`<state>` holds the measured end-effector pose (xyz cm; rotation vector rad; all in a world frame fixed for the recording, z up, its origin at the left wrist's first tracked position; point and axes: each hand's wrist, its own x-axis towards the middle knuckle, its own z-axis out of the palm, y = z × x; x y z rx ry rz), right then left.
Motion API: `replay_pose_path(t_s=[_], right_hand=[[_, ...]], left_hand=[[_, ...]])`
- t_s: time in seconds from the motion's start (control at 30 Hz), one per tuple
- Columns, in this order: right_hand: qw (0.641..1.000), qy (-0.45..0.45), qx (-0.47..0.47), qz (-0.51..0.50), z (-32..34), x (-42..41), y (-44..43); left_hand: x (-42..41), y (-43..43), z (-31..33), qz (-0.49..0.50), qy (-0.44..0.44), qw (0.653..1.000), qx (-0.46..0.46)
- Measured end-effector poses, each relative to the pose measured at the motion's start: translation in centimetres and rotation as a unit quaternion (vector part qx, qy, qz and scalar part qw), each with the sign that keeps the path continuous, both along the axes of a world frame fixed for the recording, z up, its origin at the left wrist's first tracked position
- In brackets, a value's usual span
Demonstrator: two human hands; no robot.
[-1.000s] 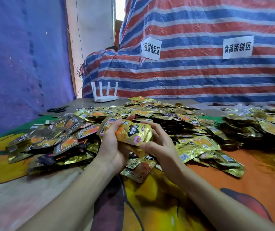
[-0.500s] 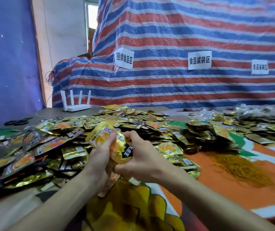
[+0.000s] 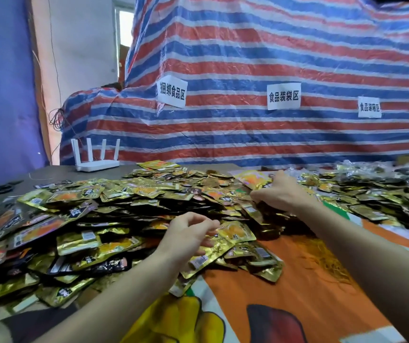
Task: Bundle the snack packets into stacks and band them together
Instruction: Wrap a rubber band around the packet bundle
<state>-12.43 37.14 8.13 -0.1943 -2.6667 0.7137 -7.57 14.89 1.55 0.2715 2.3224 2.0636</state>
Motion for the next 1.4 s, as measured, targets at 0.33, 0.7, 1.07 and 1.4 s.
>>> replay_pose_path(t_s=[0.33,0.7,1.07,1.4], right_hand=[[0.989,-0.128,0.075,-0.028,-4.0,4.1,1.0],[0.971,-0.126,0.185,-0.087,-5.8,6.3,-1.2],[0.941,-0.204,0.234,0.135,-6.7,2.4,-8.1],[0.963,-0.091,0.248,0.06,-9.8,2.3,-9.7]], left_hand=[[0.5,-2.3,-1.3,-0.003,0.052,0.995,-0.079],[1.9,-3.8,-2.1,0.047,0.204,0.824,-0.527],[-0.6,-0.2,0.1,-0.023,0.168,0.693,-0.701],[-1.5,-0.3,-1.4,0.011,0.082,0.692,-0.717]])
